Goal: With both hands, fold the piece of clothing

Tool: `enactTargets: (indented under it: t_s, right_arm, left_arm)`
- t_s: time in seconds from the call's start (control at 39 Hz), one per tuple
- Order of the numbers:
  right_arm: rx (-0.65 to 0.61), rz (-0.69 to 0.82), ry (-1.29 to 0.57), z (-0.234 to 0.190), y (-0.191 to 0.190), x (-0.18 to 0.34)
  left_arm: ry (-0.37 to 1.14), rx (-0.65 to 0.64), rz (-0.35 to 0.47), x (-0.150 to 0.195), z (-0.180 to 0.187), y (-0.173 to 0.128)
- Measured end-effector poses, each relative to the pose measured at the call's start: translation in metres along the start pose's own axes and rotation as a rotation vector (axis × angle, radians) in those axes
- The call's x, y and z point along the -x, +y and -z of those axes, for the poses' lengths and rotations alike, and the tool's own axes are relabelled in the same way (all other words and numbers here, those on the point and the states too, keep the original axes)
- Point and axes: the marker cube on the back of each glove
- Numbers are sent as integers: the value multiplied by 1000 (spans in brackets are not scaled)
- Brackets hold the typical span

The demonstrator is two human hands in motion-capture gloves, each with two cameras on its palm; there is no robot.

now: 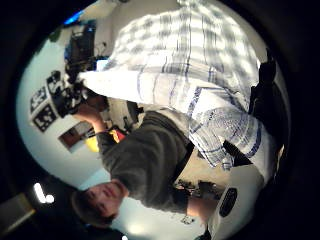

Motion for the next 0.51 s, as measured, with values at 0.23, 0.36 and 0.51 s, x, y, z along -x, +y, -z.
enactTargets:
  t_s: [0.23,0.36,0.51]
  right_arm:
    - [-75,-266,34,41,-118,-27]
    - [-234,-331,-9,14,-129,-14]
    - [-523,-336,-40,7,-148,-45]
  left_arm:
    - [142,323,244,57,-35,-105]
    - [145,495,432,55,-78,-102]
    - [46,341,487,62,-90,-99]
